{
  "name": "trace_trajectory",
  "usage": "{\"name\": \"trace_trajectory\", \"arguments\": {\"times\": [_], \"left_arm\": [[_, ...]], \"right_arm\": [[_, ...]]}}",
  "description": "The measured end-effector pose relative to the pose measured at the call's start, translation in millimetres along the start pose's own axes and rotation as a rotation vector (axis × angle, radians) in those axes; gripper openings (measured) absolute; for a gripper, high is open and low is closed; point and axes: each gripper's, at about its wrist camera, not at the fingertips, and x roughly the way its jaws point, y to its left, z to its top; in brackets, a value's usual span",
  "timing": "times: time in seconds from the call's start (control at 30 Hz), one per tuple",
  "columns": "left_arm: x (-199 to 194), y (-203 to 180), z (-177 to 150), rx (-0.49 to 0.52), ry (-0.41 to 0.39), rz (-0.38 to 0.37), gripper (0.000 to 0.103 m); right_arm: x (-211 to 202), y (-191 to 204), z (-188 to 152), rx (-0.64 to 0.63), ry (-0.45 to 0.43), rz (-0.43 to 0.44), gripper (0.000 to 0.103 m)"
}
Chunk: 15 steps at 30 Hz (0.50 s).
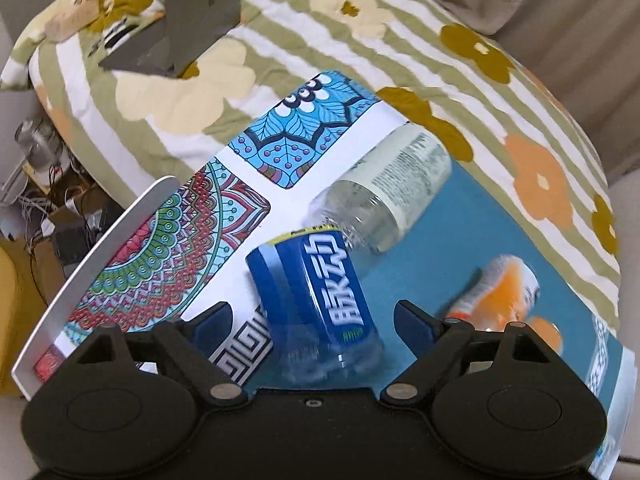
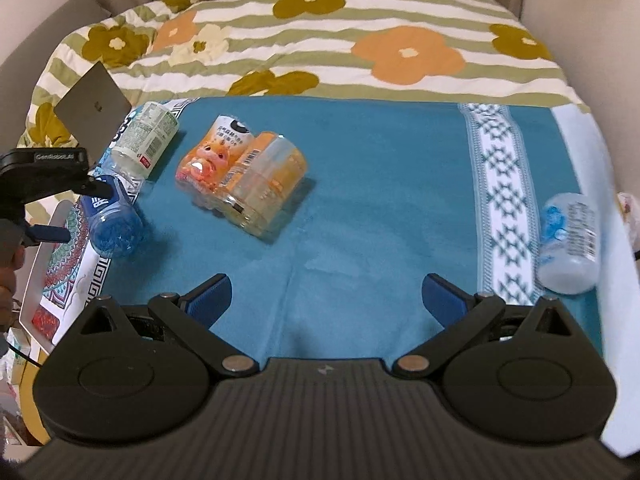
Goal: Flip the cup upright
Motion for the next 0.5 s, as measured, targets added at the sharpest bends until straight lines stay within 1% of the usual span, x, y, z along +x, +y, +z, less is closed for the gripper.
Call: {"name": "trace_trajectory", "arguments": {"times": [0.13,0.23,0.4,0.47,0.5], "left_arm": [[16,-1,7,-0.023,0.036,0.012,0.089],[26,1,9,-0.039,0.062,0.014,0.082],[36,1,7,-0.043,0.092,0.013,0.078],[38,1,6,-0.045,0.102,0.007,0.067],[38,2,5,-0.048,0.104,0.009,0.067]], "right_arm": [[18,8,13,-0.001,0.033,0.012,0.103],[29,11,22,0.008,0.058,0.018,0.103],[39,13,30,0.01,0.077,0.02,0.103],[42,13,32,0.012,0.083,0.019,0.103],[43,13,33,0.013,0.086,0.018,0.103]]}}
